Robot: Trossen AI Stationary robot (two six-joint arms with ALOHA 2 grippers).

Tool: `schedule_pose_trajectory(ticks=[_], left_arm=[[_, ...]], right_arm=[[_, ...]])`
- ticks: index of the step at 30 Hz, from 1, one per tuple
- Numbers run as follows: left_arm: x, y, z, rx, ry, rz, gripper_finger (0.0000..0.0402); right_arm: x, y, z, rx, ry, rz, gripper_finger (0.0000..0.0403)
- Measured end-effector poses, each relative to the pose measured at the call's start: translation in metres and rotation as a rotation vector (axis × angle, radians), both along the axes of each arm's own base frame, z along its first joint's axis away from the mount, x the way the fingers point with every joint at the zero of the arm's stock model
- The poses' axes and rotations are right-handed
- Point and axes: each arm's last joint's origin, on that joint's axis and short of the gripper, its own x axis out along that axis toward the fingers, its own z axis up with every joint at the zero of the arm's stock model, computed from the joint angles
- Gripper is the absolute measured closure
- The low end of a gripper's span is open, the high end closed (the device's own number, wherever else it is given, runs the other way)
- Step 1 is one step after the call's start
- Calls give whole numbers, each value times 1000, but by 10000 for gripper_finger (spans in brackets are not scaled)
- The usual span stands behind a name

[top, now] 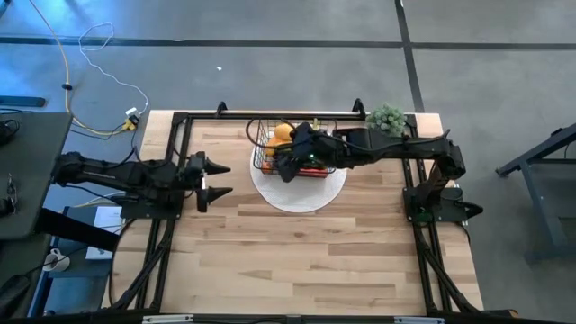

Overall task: Build produce basket
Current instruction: Return to Home Position

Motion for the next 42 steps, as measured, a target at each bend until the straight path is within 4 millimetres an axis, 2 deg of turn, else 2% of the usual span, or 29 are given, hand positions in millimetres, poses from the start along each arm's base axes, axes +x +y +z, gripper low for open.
schedule_pose_trajectory(ticks=[5,9,12,17,22,27,30,35,42], left_arm=[[-10,-2,-19,5,-74,-21,57],[-16,-3,-35,15,-103,-56,57],[-19,-3,-44,10,-131,-90,57],[-22,-5,-55,30,-185,-168,57],[-22,-6,-68,38,-232,-192,57],[-22,-4,-68,47,-271,-125,57],[-22,-2,-66,51,-281,-72,57],[-22,-2,-68,64,-255,-57,57],[-22,-2,-71,198,-196,-74,57]], right_arm=[[5,8,6,49,-108,-19,164],[12,21,17,-53,-199,97,164],[7,27,26,-109,-216,145,164],[-29,28,50,-151,-199,140,164],[-82,35,82,-274,-192,116,164],[-129,37,96,-350,-149,118,164],[-155,34,91,-364,-126,115,164],[-191,26,68,-353,-135,129,164],[-238,16,13,-325,-180,152,164]])
